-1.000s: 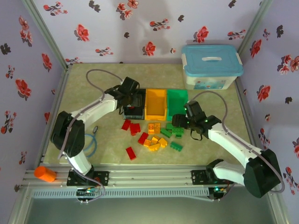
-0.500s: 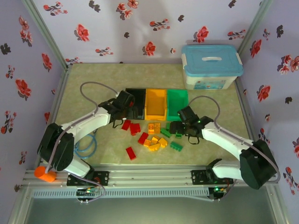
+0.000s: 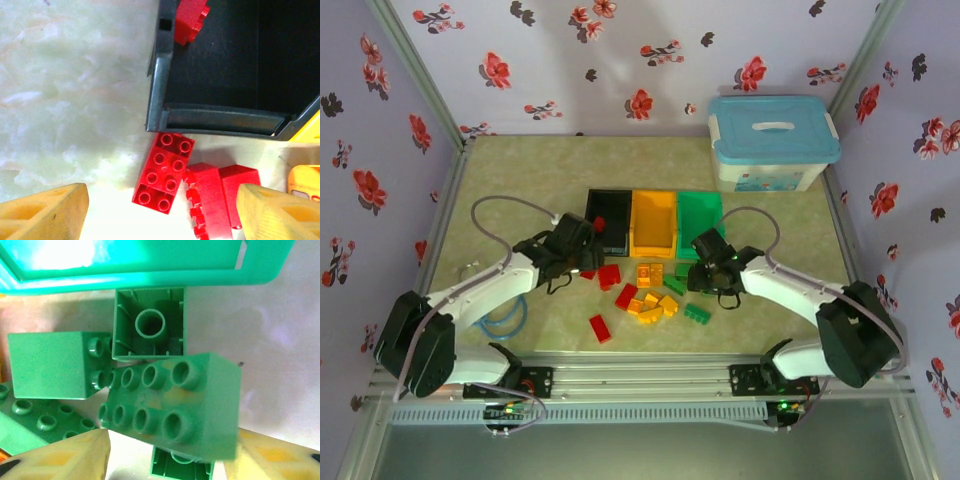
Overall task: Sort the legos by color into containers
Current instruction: Pick up the lego from the center of the table.
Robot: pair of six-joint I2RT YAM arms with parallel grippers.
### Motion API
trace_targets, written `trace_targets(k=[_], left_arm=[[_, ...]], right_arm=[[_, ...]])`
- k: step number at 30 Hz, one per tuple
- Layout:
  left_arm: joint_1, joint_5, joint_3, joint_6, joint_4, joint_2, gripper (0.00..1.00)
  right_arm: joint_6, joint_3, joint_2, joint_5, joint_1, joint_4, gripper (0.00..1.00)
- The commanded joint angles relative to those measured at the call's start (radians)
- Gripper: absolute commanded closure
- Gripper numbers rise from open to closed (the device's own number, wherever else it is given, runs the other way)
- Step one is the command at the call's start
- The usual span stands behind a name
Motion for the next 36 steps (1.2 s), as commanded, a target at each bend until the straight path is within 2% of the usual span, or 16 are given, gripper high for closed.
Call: trace_targets(k=[1, 8, 12, 18, 24, 29, 36], left_arm=[[-0.006, -0.028, -0.026, -0.025, 0.01, -0.02, 0.22], [-0.006, -0.029, -0.033, -0.022, 0.009, -0.013, 0.22], [-0.006, -0.029, -0.039, -0.016, 0.01, -0.016, 0.22], [-0.006, -0.031, -0.067, -0.022, 0.019, -0.031, 0.22], [-0.006, -0.033, -0.086, -0.028, 0.022, -0.045, 0.22], [-0.007, -0.04, -0.094, -0.027, 0.025, -0.047, 0.22], [-0.009, -0.042, -0.1, -0.029, 0.033, -0.045, 0.22]], right_arm=[[-0.006, 0.041, 0.018, 0.031, 0.007, 0.003, 0.45], [-0.016, 0.093, 0.061, 0.071, 0.007, -0.025, 0.49], [-0.003, 0.103, 0.073, 0.118, 0.007, -0.035, 0.37], [0.007, 0.114, 0.089, 0.154, 0.005, -0.01, 0.33], [0.009, 0.143, 0.147, 0.159, 0.005, 0.001, 0.45], [0.017, 0.144, 0.157, 0.154, 0.005, 0.003, 0.63], [0.031, 0.137, 0.112, 0.141, 0.005, -0.011, 0.74]])
